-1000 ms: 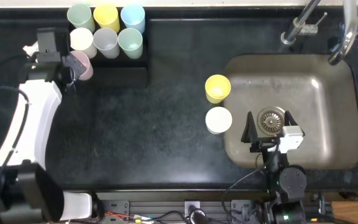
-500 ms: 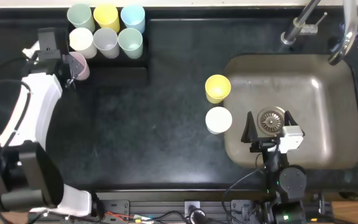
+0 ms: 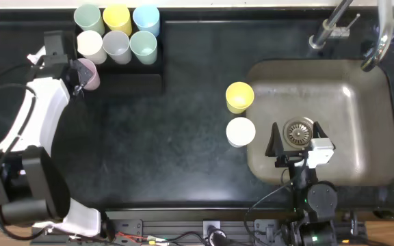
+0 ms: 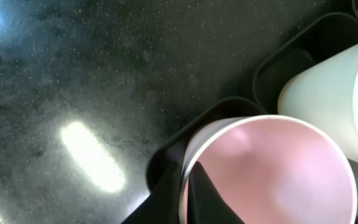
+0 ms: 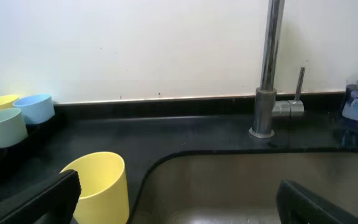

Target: Store Cups

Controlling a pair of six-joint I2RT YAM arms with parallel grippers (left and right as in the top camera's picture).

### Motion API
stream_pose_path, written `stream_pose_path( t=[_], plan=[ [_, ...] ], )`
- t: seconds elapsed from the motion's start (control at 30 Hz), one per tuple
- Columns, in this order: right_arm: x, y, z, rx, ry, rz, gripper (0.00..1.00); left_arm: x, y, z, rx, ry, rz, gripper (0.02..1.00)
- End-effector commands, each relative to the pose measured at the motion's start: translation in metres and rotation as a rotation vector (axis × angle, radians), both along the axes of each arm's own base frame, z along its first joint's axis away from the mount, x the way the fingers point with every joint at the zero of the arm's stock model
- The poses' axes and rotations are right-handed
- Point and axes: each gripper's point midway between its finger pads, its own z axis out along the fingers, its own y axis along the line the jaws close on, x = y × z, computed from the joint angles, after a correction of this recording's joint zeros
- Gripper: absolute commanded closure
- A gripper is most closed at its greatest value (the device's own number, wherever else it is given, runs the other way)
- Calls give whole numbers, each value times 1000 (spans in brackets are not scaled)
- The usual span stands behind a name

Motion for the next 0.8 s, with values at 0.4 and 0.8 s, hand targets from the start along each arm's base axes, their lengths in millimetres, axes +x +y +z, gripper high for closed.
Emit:
stream_pose_path(
  t=[0.4,0.8],
  plan=[
    [0,-1,-3,0,-2,-6,3,-1,-9,56,-8,-147,-12,338],
    [0,-1,-3,0,-2,-6,5,0,-148,185,36,-444,-457,95]
  ],
)
